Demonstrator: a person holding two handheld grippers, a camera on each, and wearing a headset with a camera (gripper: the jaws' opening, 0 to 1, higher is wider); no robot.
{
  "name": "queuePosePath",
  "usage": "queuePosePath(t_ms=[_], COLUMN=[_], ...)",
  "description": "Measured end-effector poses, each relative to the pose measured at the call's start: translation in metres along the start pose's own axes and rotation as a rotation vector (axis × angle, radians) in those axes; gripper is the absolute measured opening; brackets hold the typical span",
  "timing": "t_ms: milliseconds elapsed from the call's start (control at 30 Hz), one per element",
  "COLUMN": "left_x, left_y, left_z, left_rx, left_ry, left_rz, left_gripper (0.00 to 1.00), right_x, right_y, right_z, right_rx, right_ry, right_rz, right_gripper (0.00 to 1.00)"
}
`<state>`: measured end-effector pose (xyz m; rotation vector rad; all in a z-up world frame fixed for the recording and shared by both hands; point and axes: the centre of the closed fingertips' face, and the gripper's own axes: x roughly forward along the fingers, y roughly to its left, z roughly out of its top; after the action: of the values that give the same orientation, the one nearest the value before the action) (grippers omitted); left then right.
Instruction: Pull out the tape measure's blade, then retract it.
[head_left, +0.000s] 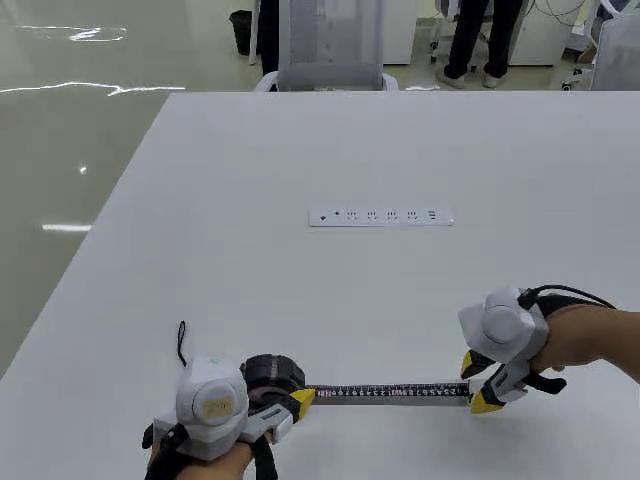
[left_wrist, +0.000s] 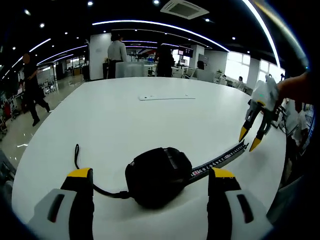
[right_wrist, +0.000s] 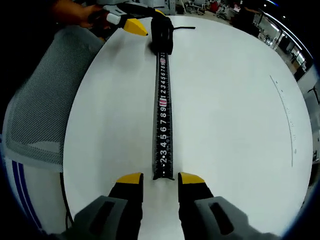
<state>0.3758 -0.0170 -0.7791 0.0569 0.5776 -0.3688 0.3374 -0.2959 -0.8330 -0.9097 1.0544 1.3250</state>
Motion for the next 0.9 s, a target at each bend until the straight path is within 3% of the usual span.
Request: queuePosePath(t_ms=[167, 267, 367, 500, 767, 900], left_x=[0.001, 0.003, 0.005, 0.006, 0.017, 0.024], left_y=[-0.001, -0.003, -0.005, -0.005, -0.007, -0.014], left_z=[-0.002, -0.001, -0.002, -0.002, -0.003, -0.005], left_rx=[0.0, -0.004, -0.004, -0.013, -0.101, -0.057], left_ry=[0.002, 0.003, 0.004, 0.01, 0.028, 0.033], left_rz=[-0.003, -0.003, 0.0, 0.01, 0.042, 0.041], left_gripper=[0.93, 0.92, 0.91, 0.86, 0.82, 0.82], right_x=[0.002, 0.004, 0.004, 0.004, 0.004, 0.004], right_y=[-0.001, -0.002, -0.001, -0.002, -0.003, -0.004], right_z=[0.002, 0.001, 0.001, 0.001, 0.001, 0.001], right_rx=[0.015, 0.052, 0.026, 0.05, 0.058, 0.067], right_ry=[0.003, 0.012, 0.019, 0.025, 0.036, 0.042], right_rz=[-0.007, -0.018, -0.019, -0.025, -0.028, -0.025], right_gripper=[0.16, 0.15, 0.15, 0.14, 0.13, 0.13])
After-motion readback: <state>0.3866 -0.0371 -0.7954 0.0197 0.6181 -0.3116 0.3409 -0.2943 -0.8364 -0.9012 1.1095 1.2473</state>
